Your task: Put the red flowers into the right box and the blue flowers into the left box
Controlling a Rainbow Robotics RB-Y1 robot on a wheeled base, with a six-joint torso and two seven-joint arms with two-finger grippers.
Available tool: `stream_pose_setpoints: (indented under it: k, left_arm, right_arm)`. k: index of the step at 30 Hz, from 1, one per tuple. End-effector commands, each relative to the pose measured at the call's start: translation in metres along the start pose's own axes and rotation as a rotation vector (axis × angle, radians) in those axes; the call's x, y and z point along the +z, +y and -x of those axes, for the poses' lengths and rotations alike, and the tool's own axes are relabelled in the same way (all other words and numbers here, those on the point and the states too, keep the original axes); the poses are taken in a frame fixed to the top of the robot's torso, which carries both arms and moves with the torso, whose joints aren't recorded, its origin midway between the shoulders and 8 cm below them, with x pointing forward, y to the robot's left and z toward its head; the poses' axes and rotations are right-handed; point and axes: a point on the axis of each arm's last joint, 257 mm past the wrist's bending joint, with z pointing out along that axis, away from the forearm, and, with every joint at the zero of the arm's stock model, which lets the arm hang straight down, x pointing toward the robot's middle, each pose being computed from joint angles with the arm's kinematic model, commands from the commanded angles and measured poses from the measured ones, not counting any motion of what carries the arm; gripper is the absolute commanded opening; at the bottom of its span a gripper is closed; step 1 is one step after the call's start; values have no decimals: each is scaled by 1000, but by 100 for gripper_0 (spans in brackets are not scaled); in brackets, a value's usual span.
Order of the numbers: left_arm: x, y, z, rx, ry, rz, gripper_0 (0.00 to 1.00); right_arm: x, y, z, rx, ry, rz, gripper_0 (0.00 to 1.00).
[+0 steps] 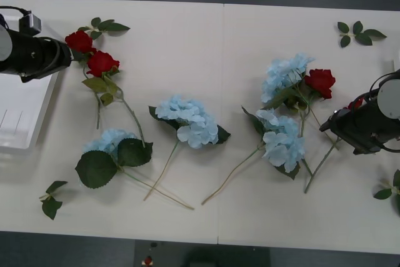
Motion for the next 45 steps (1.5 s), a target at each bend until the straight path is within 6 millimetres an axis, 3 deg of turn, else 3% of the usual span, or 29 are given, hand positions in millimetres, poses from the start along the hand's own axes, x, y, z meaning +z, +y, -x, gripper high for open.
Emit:
stream_pose_setpoints:
  k: [1, 14, 17, 18, 19, 20, 21, 23, 38, 45]
  left_arm:
    - [0, -13, 31, 39, -67, -5, 100]
    - [29, -11, 15, 85, -38, 65, 100]
    - [33, -11, 11, 85, -33, 69, 100]
    - [34, -10, 9, 83, -31, 72, 100]
    - [36, -11, 7, 83, -26, 71, 100]
    - [37, -10, 4, 84, -21, 74, 100]
    - [39, -10, 1, 88, -15, 78, 100]
    - [43, -11, -4, 100, -11, 82, 100]
    - [61, -21, -37, 137, 43, 91, 100]
    - [62, -24, -37, 144, 40, 94, 100]
  right_arm:
    - [-1, 4, 10, 48, -24, 16, 100]
    - [9, 2, 10, 59, -25, 22, 100]
    - [10, 2, 9, 60, -23, 20, 92]
    - [11, 2, 9, 60, -24, 19, 72]
    - [11, 2, 9, 60, -24, 19, 44]
    - [11, 2, 9, 60, -24, 19, 28]
    - [10, 2, 9, 59, -25, 20, 15]
    - [11, 2, 8, 58, -23, 20, 2]
    - [5, 2, 14, 37, -36, 20, 0]
    - [-24, 4, 28, -17, -77, 10, 0]
